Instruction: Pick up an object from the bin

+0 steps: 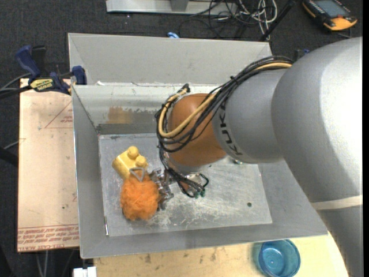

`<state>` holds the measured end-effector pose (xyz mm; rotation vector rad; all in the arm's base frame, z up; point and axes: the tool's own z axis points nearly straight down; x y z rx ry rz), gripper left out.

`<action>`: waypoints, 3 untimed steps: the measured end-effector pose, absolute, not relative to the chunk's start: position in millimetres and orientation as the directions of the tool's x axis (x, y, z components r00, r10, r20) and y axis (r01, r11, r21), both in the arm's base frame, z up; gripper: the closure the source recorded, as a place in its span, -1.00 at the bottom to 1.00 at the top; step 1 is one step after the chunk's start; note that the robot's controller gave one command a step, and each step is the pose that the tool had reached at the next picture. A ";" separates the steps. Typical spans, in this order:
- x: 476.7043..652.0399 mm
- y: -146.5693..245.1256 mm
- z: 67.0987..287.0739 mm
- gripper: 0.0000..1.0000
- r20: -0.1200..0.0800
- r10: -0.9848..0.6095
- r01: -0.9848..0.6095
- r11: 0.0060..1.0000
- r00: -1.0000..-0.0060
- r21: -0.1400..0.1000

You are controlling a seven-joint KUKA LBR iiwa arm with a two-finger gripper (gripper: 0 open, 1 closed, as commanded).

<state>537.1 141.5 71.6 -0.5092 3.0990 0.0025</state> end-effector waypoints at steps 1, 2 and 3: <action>525.1 138.9 220.7 1.00 -0.005 -0.329 -0.329 0.944 -0.944 0.001; 524.5 138.8 219.8 1.00 -0.003 -0.330 -0.330 0.944 -0.944 0.001; 496.7 141.1 168.7 -1.00 0.002 -0.588 -0.588 0.809 -0.809 0.002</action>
Offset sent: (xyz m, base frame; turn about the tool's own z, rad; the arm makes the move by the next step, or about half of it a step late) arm 0.0000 0.0000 0.0000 0.0000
